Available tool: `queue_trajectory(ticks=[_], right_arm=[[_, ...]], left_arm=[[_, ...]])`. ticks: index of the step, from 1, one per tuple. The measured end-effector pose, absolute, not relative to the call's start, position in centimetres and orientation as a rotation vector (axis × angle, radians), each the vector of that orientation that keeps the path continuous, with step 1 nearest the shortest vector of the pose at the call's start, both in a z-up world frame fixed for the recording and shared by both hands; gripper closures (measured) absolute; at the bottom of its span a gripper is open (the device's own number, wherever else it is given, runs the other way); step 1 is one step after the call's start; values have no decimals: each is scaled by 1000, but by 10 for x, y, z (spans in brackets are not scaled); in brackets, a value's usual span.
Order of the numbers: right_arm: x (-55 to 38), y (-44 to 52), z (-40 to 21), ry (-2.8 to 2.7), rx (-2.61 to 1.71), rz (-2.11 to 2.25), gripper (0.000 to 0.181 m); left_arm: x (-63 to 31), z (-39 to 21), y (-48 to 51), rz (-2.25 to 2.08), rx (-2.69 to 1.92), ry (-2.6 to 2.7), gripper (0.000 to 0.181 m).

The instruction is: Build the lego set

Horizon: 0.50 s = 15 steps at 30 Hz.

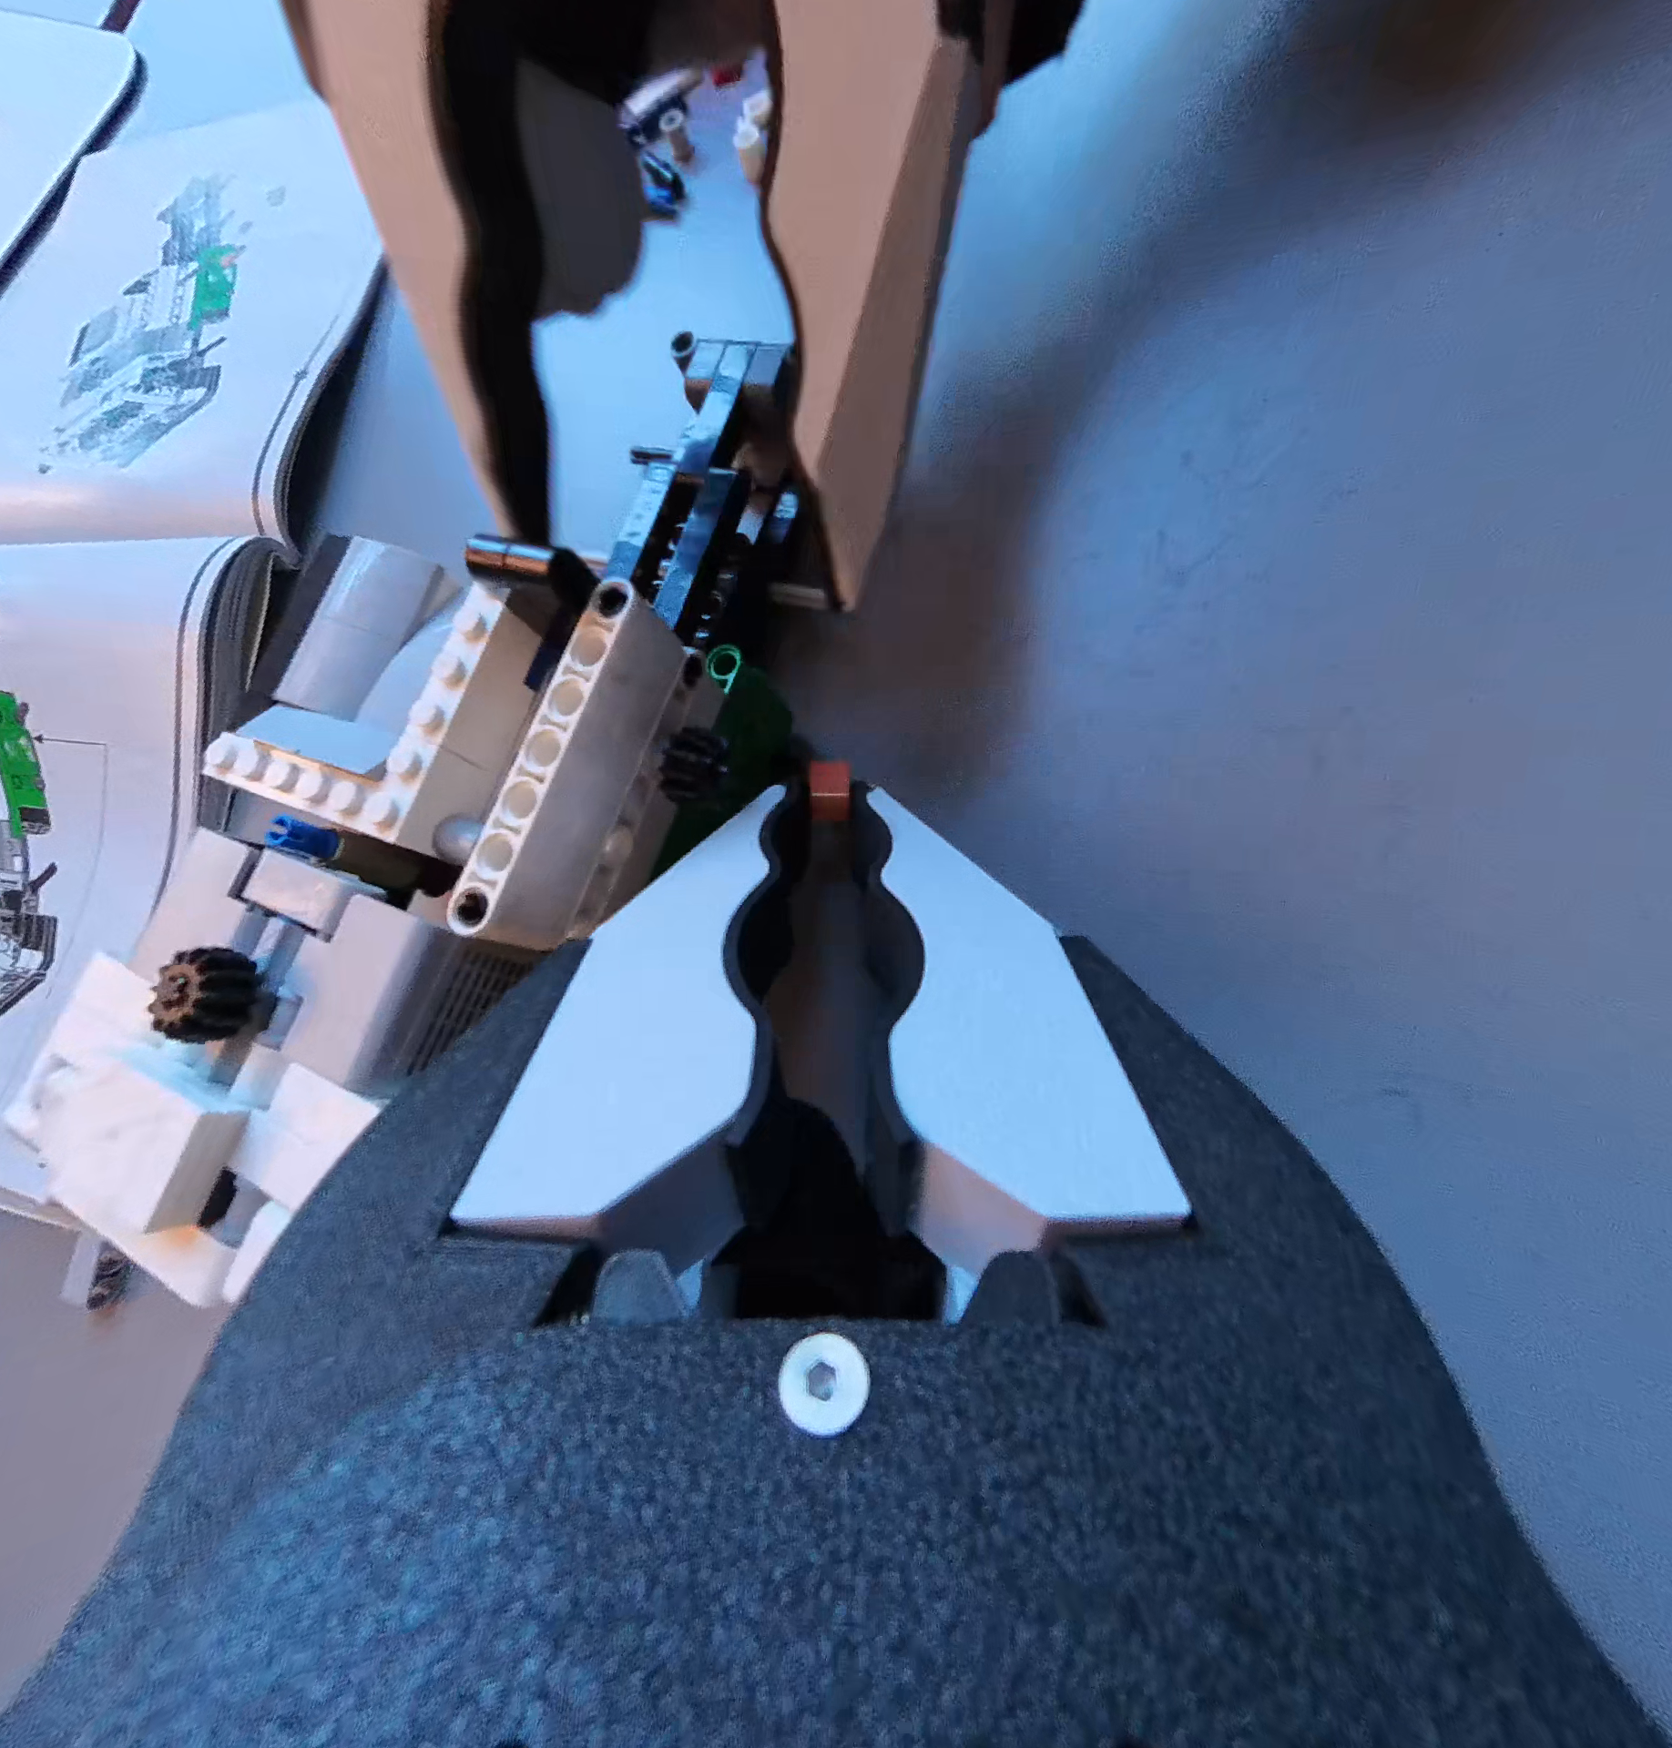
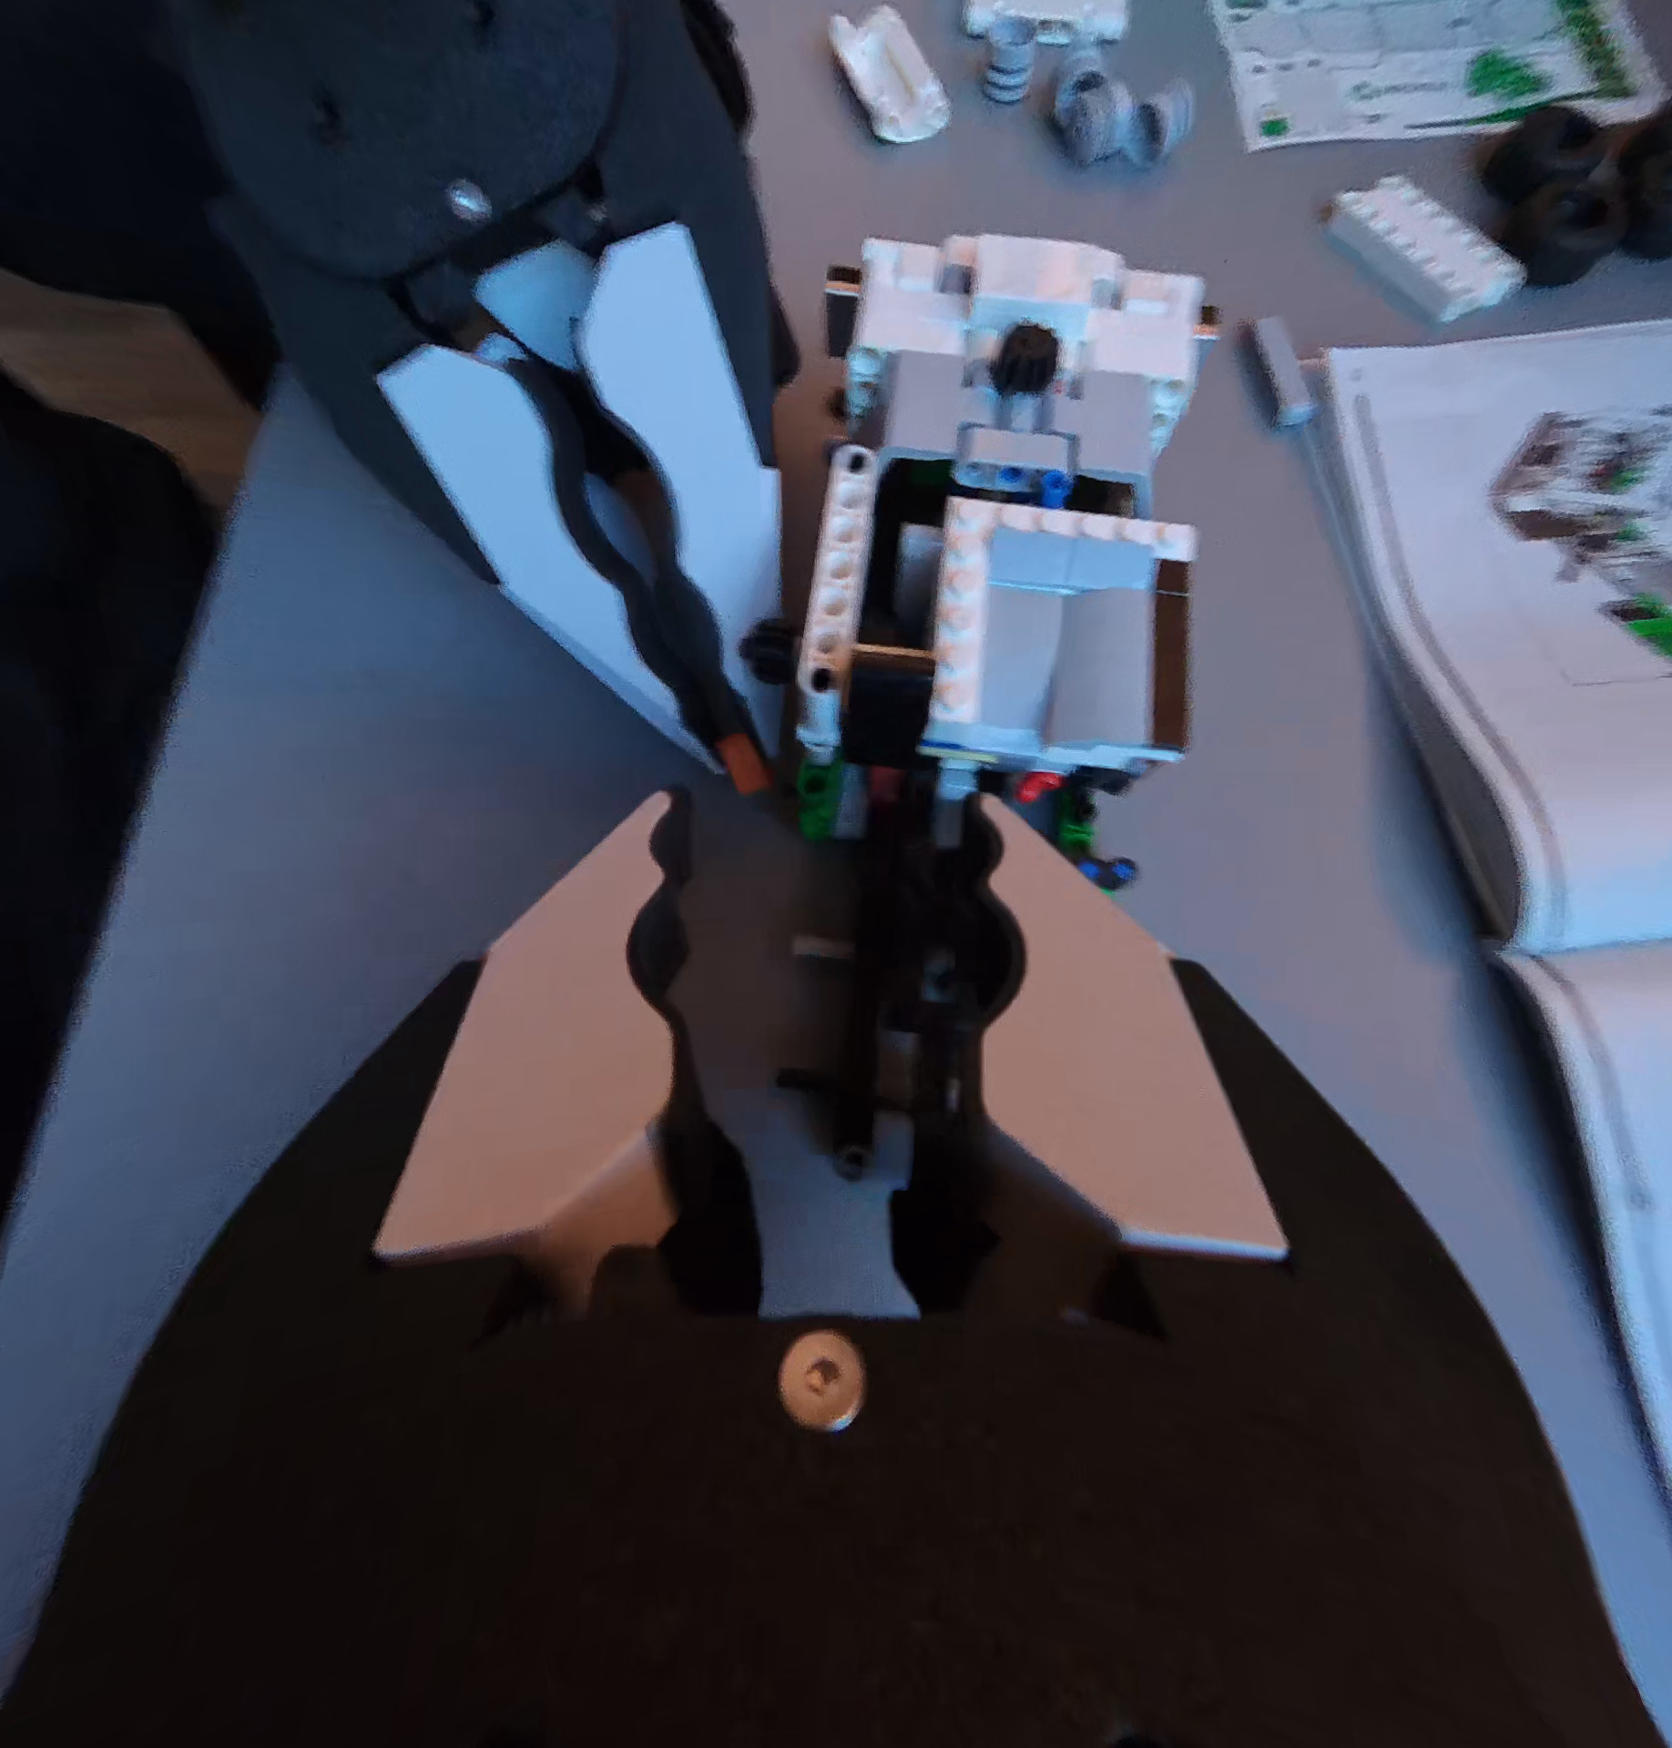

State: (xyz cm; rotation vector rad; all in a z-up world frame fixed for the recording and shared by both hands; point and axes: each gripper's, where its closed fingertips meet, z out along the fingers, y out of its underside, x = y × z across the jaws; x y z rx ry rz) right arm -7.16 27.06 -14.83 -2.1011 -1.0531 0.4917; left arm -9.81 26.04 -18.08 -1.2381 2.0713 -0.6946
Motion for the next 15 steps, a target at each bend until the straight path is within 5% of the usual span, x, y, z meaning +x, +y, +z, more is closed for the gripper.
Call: queue_trajectory(ticks=[3,7,15], right_arm=[[-55,283,-158,-1042,-2140,254,95],[-55,288,-183,-1086,-2193,121,77],[-68,296,-183,-1112,-2105,164,77]], left_arm=[[-98,-183,259,-695,-1237,2093,174],[-98,-182,257,-736,-1260,2107,174],[-100,-180,262,-782,-1305,2098,174]])
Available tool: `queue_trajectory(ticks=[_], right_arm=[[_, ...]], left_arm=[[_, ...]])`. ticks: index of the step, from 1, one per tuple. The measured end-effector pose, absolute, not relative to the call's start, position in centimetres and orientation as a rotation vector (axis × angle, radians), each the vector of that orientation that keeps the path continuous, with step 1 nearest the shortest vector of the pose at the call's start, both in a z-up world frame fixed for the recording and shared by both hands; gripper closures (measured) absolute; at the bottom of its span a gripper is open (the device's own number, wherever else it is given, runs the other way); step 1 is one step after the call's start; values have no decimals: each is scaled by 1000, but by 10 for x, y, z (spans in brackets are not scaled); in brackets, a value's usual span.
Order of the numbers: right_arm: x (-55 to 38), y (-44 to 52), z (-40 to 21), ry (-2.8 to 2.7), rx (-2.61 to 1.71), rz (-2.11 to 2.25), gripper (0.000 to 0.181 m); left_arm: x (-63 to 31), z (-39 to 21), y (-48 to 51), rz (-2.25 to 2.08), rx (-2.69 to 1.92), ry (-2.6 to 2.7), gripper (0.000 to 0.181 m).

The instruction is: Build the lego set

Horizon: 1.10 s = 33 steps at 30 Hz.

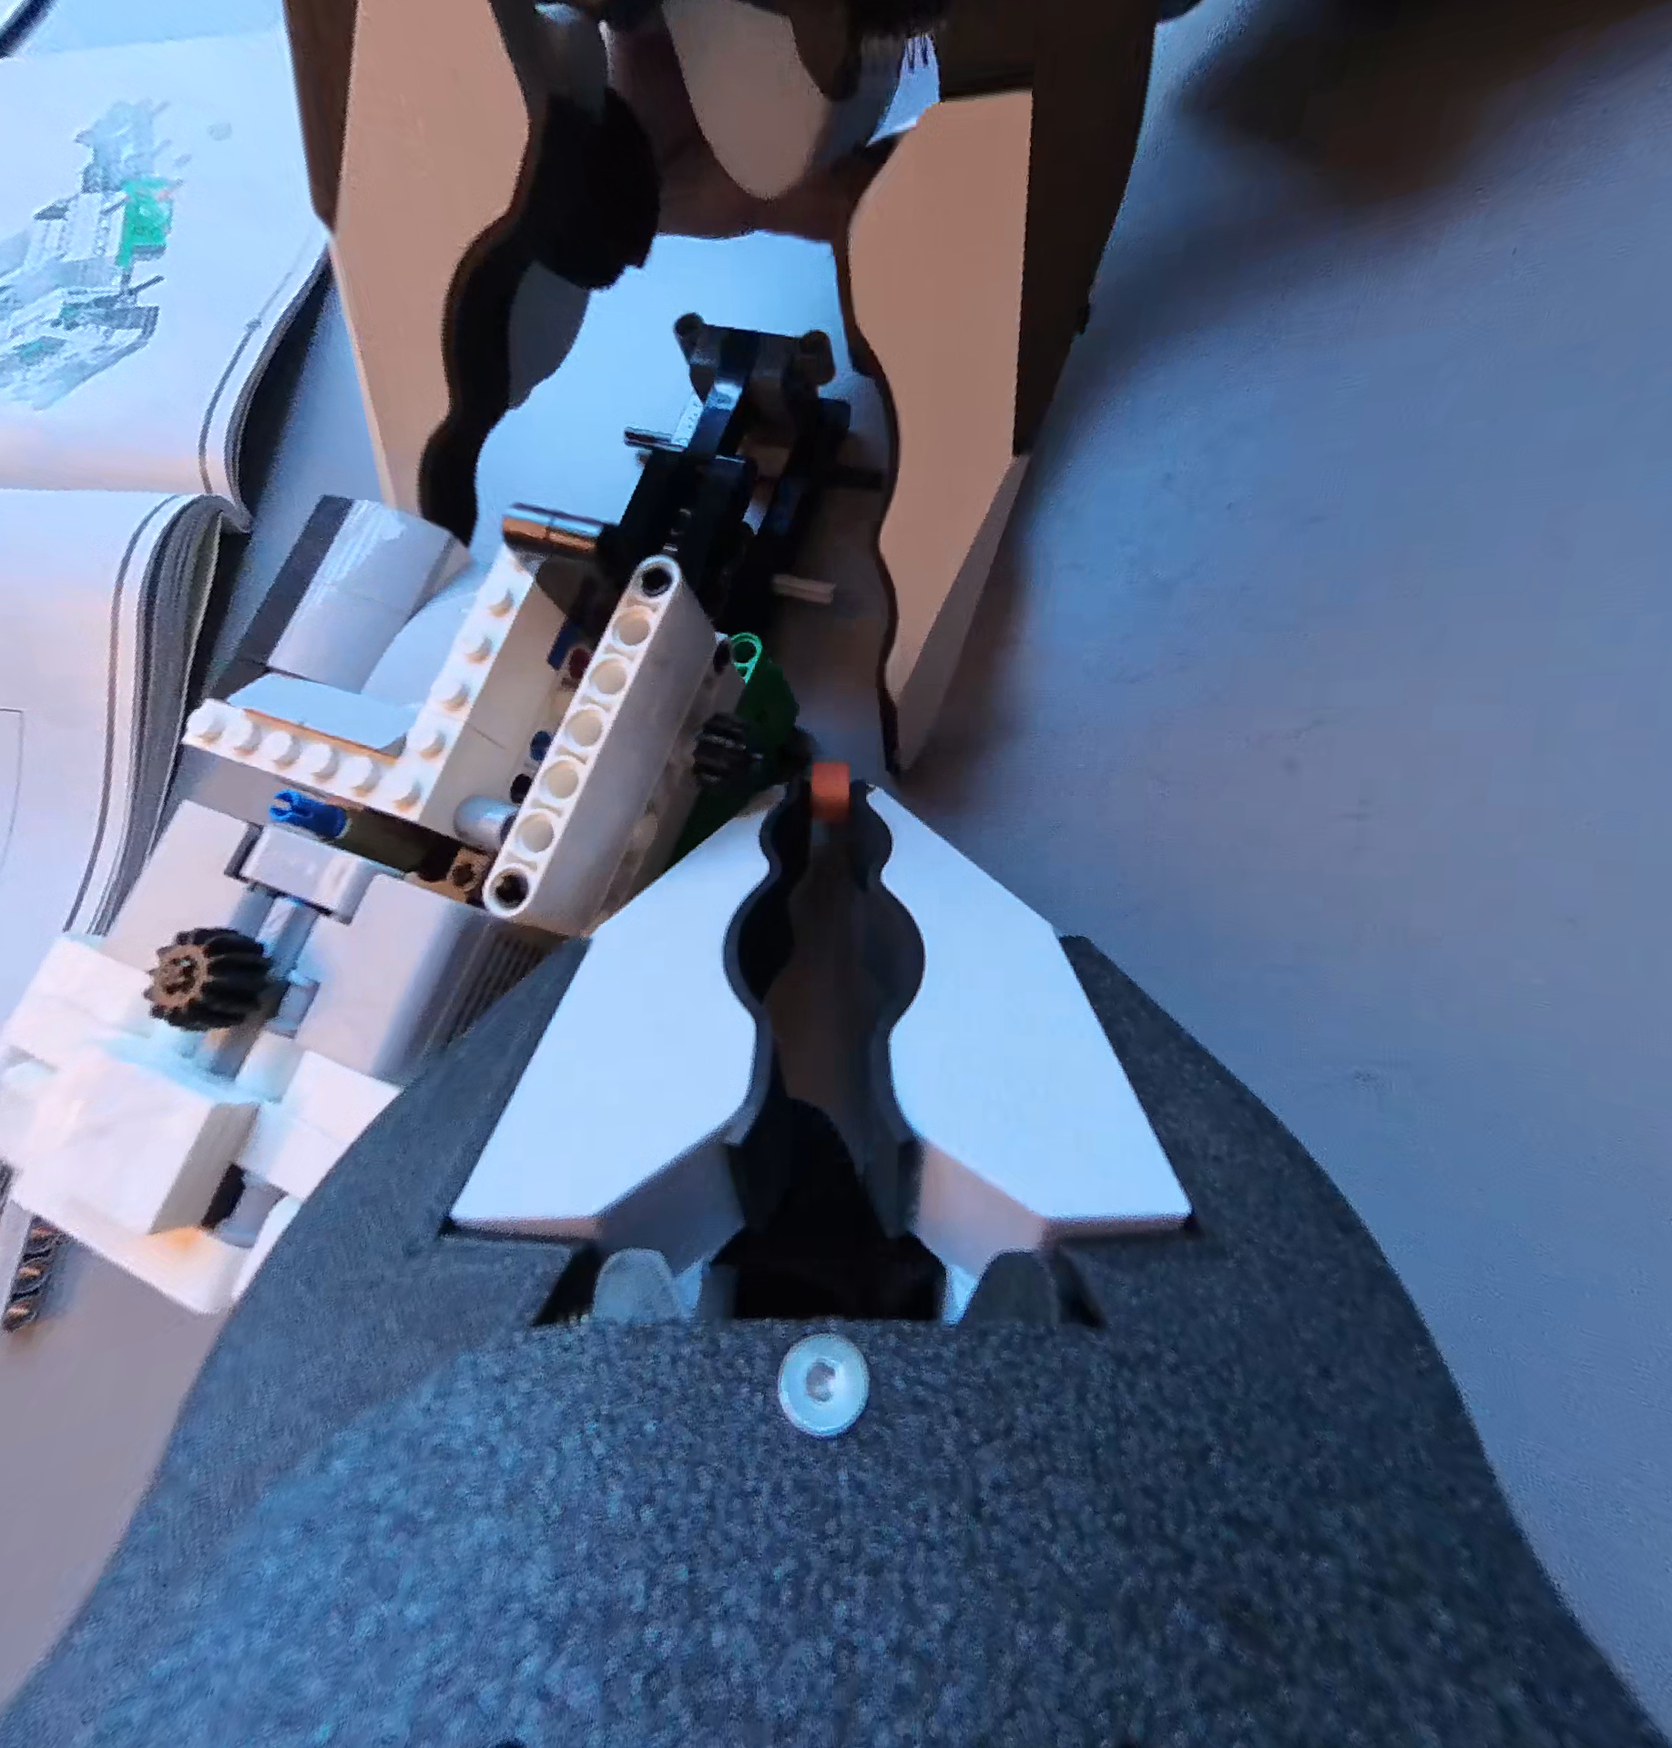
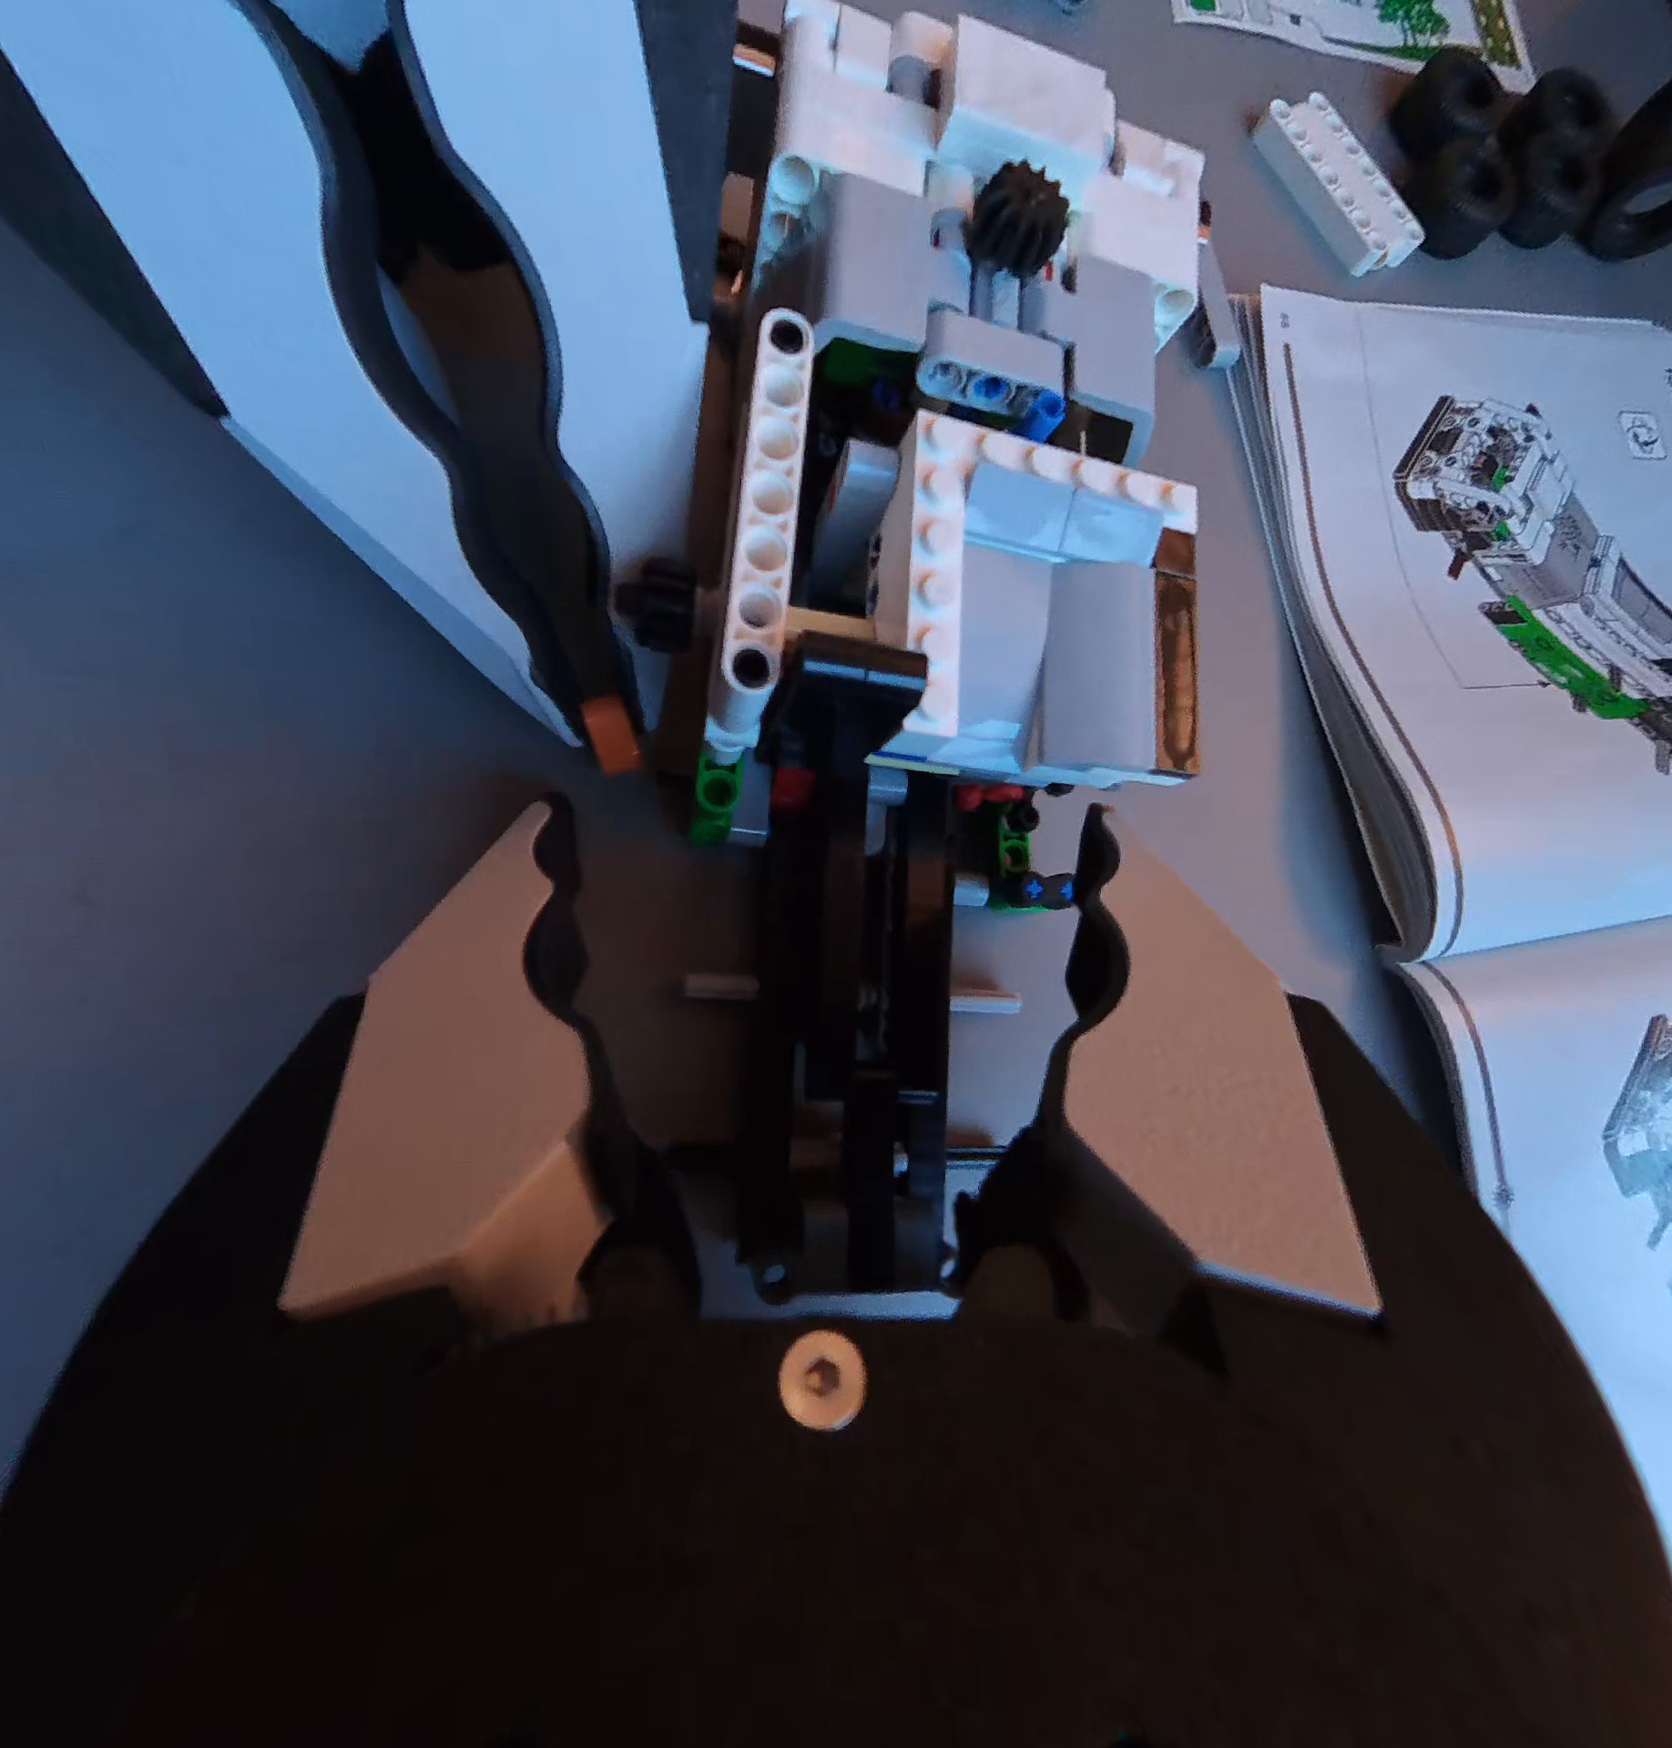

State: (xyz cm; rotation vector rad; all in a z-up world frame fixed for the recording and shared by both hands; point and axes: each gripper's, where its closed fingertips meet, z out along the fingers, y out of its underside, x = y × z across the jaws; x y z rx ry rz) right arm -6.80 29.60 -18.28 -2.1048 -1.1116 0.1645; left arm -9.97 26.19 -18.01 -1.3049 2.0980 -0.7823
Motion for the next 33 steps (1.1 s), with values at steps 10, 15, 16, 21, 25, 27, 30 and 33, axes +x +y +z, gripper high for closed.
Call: queue_trajectory(ticks=[10,15,16,21,25,27,30,33], right_arm=[[-71,302,-184,-1090,-2094,294,83],[-73,300,-189,-1088,-2113,337,92],[-74,300,-189,-1084,-2110,343,92],[-75,299,-189,-1073,-2094,360,93],[-76,299,-189,-1066,-2096,357,94],[-77,299,-189,-1064,-2098,358,94],[-77,298,-189,-1060,-2100,357,94],[-78,297,-189,-1054,-2103,357,94]], left_arm=[[-97,-186,261,-766,-1288,2138,175],[-95,-185,262,-791,-1303,2123,175],[-95,-185,262,-797,-1303,2122,175],[-96,-185,263,-795,-1287,2130,175],[-97,-185,264,-797,-1281,2134,175],[-97,-185,264,-801,-1278,2130,175],[-97,-185,264,-798,-1274,2123,174],[-97,-184,266,-787,-1261,2107,173]])
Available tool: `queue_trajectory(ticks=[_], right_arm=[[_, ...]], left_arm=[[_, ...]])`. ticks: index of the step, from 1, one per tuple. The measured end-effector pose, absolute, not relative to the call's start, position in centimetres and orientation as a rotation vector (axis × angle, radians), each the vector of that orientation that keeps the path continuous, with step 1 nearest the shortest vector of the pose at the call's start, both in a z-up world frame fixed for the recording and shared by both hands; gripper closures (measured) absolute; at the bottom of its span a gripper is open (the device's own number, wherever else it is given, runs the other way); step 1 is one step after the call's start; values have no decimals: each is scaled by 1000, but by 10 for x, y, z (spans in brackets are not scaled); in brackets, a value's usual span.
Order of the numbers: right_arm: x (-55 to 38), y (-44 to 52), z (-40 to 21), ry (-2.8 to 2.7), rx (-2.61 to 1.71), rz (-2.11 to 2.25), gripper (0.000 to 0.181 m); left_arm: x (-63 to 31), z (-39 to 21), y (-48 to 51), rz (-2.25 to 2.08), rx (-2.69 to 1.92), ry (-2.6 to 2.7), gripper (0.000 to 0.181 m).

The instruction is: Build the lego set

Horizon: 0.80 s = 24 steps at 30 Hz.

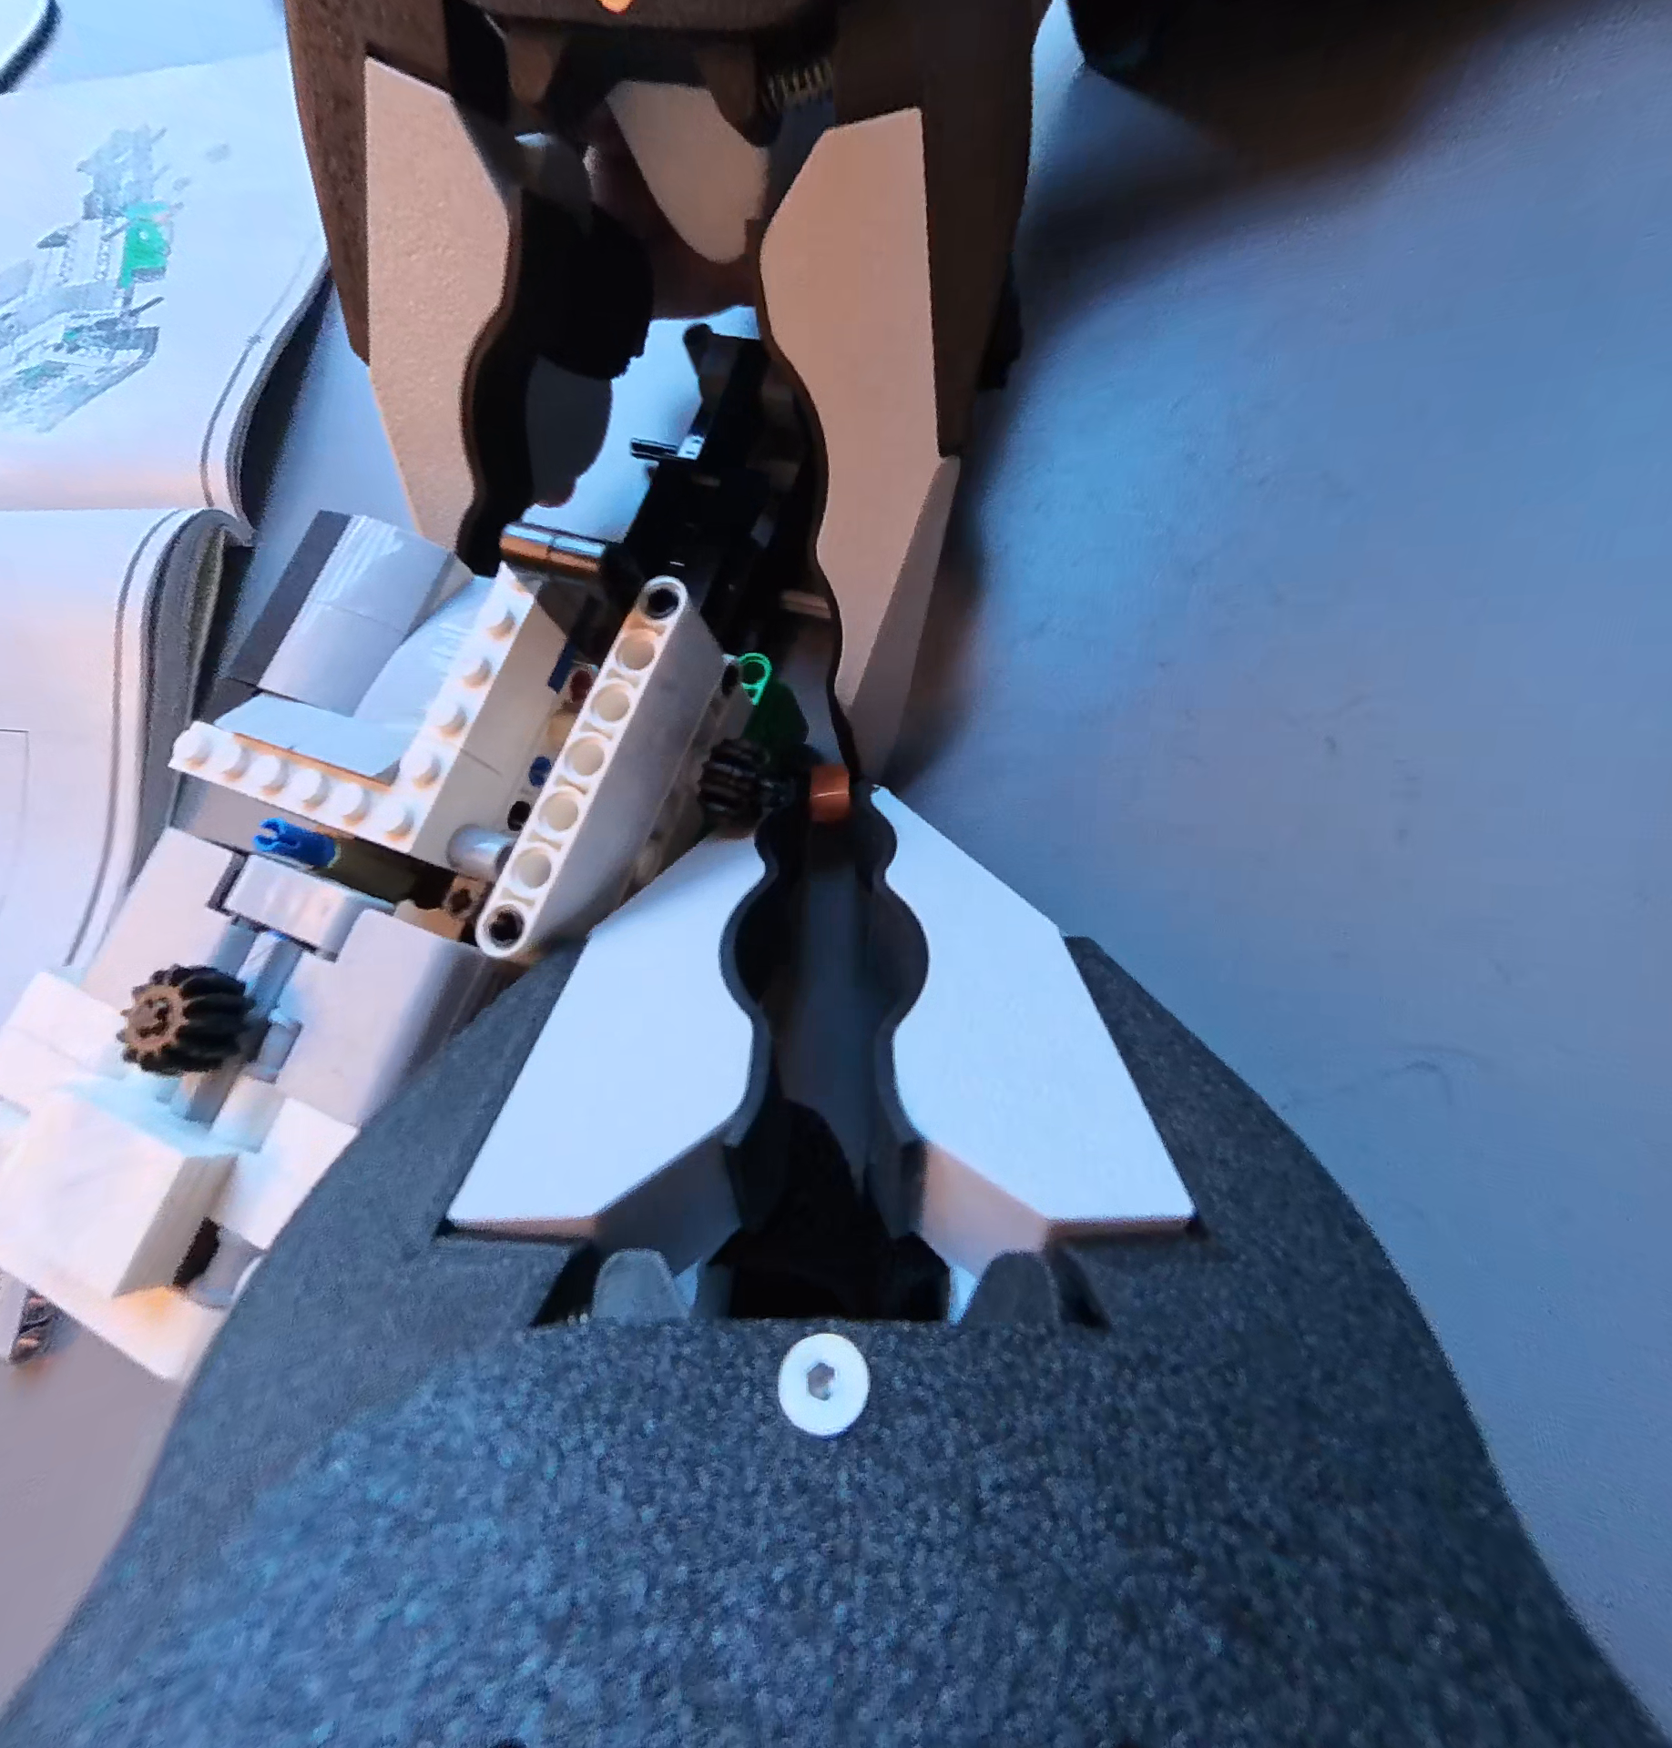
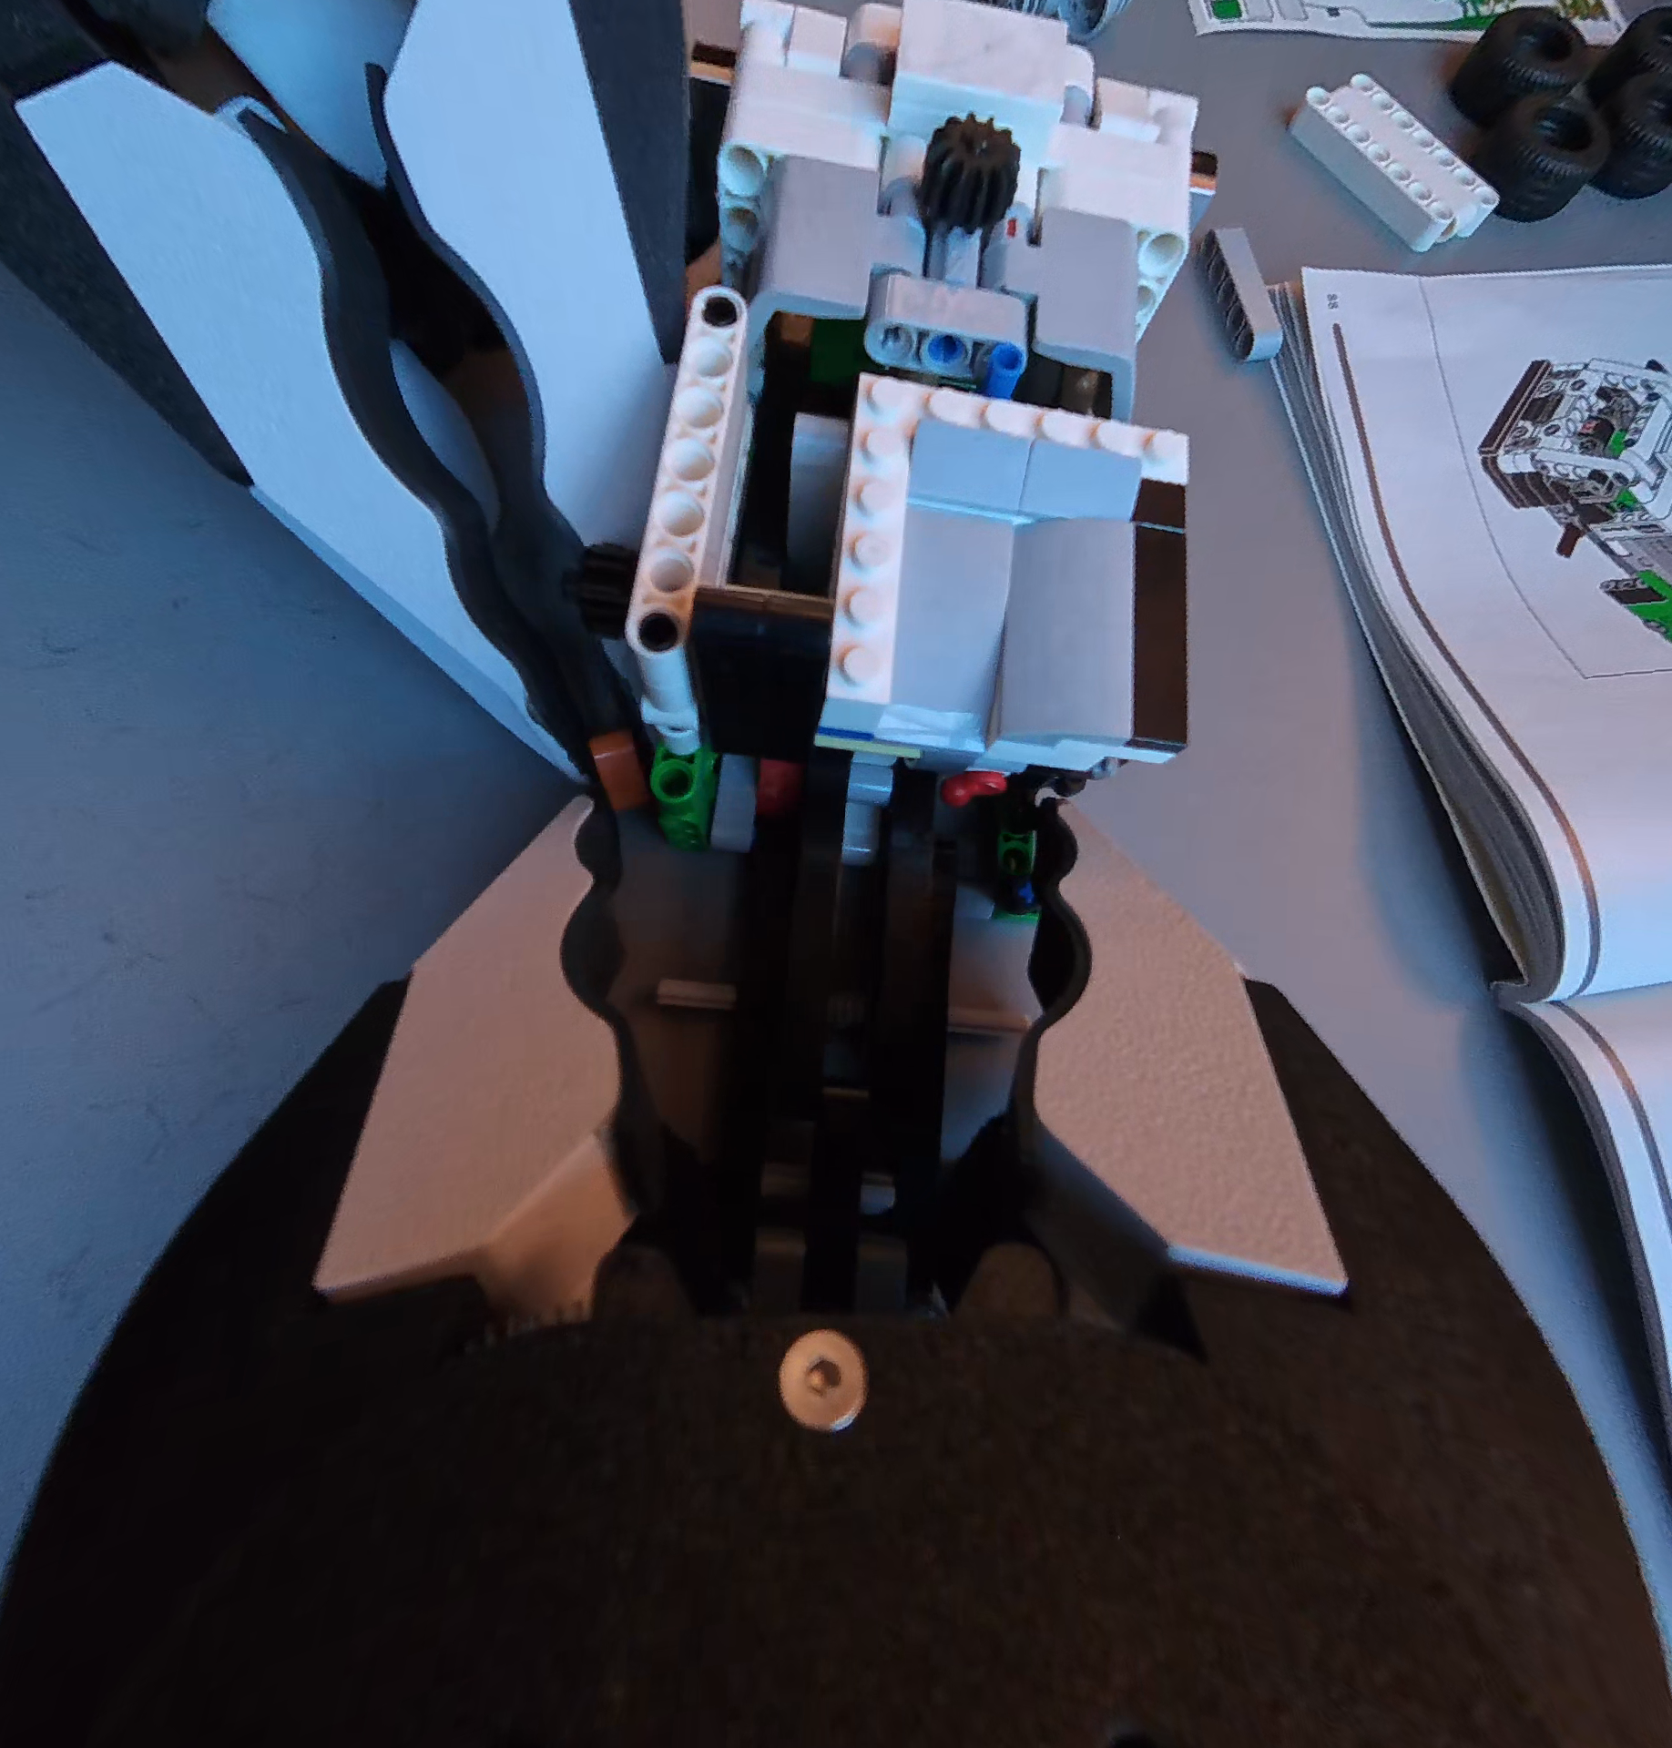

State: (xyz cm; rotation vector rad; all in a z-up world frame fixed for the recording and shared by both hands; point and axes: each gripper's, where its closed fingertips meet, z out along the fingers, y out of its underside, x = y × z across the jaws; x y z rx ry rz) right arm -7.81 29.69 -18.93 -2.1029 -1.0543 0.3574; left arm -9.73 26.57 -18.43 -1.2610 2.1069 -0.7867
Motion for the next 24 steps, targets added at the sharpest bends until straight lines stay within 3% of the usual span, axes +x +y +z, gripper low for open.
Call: queue_trajectory(ticks=[13,19,24], right_arm=[[-82,293,-190,-1044,-2111,359,94],[-89,289,-191,-1059,-2121,395,82],[-89,292,-191,-1041,-2129,401,84]], left_arm=[[-99,-184,267,-694,-1202,2044,174],[-101,-185,269,-715,-1192,2070,174],[-100,-183,270,-710,-1163,2082,174]])
